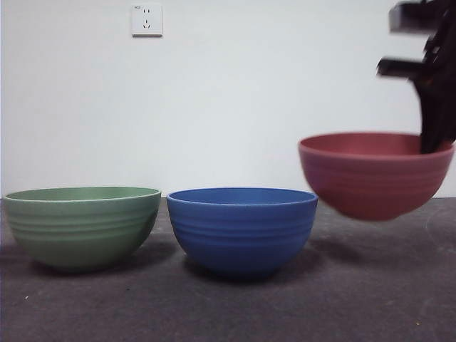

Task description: Pick up the green bowl on the top,put the green bowl on the left,pick up the red bowl in the middle,put the red bowl on the right

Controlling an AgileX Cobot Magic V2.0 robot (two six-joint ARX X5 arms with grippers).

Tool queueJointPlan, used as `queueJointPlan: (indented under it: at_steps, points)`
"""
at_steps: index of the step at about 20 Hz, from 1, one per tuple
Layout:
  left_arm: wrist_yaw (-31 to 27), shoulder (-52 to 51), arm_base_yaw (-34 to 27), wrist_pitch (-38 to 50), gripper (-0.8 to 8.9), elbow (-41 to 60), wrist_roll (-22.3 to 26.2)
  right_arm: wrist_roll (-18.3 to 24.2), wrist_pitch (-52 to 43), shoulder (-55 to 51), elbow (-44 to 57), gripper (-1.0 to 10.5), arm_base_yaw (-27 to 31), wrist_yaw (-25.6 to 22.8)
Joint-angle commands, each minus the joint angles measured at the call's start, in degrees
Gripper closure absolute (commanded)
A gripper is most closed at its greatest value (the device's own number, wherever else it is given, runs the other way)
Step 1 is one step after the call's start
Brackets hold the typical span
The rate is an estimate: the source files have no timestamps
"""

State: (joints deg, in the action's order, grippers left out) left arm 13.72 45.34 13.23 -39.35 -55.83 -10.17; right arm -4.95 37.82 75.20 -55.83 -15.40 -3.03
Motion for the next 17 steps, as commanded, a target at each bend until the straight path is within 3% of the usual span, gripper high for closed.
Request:
queueJointPlan:
  at_steps: [1, 7, 11, 17]
  points:
    - [0.0, -0.1, 0.0, 0.2, 4.37, 0.2, -0.3, -0.8, -2.5, 4.2, 0.4, 9.5, 0.1, 0.2]
    - [0.0, -0.1, 0.0, -0.3, 4.36, 0.2, -0.3, -0.7, -5.9, 11.7, 0.4, 9.4, 0.3, 3.0]
    - [0.0, -0.1, 0.0, -0.7, 4.36, 0.2, -0.1, -0.7, -5.9, 11.8, 0.4, 7.5, 0.4, 3.0]
    - [-0.1, -0.1, 0.0, -0.6, 4.37, 0.2, 0.0, -1.4, -7.3, 2.4, 0.4, 7.6, -0.4, 4.7]
